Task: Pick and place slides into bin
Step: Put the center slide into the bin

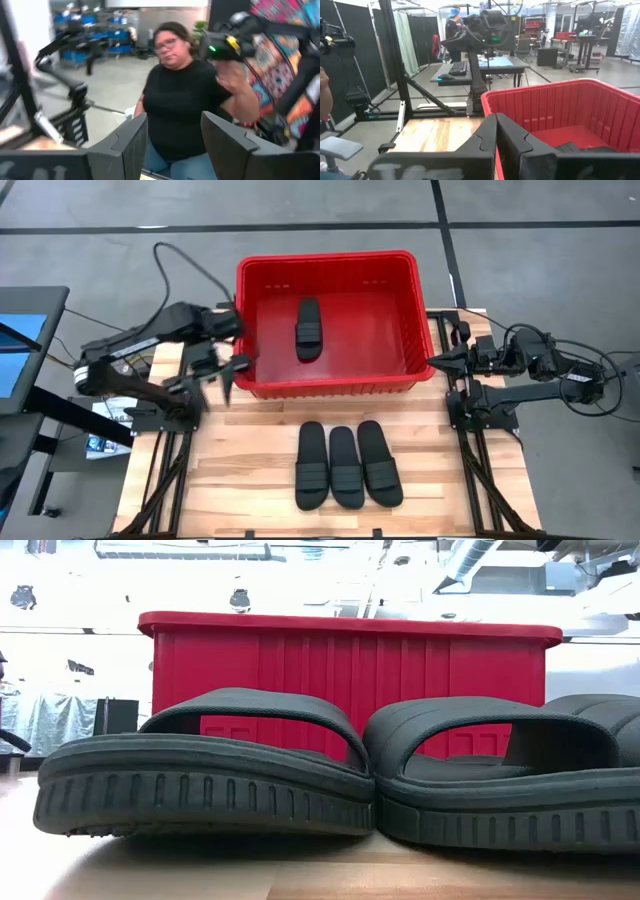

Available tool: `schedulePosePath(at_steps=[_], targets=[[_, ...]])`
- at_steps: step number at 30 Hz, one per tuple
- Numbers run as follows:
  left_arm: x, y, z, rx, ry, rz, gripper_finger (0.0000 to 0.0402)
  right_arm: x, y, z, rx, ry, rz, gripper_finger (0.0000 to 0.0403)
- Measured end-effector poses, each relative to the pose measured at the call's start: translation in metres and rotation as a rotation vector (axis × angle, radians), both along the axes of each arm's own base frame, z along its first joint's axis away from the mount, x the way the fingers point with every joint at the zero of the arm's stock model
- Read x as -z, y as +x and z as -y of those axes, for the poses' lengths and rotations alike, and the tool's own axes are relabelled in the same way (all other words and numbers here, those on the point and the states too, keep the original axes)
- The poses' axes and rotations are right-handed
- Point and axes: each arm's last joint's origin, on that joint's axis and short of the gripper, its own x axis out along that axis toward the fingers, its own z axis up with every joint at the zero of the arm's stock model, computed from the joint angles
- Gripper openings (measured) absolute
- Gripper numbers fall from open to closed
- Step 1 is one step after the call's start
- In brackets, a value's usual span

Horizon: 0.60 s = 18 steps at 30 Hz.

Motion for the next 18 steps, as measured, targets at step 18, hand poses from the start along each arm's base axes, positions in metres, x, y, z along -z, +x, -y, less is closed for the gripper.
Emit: schedulePosePath(at_steps=[18], targets=[[-0.007, -0.004, 0.041, 0.230, 0.052, 0.191, 0.0176, 0.000, 0.000, 0.000, 0.000, 0.000, -0.001, 0.0000]])
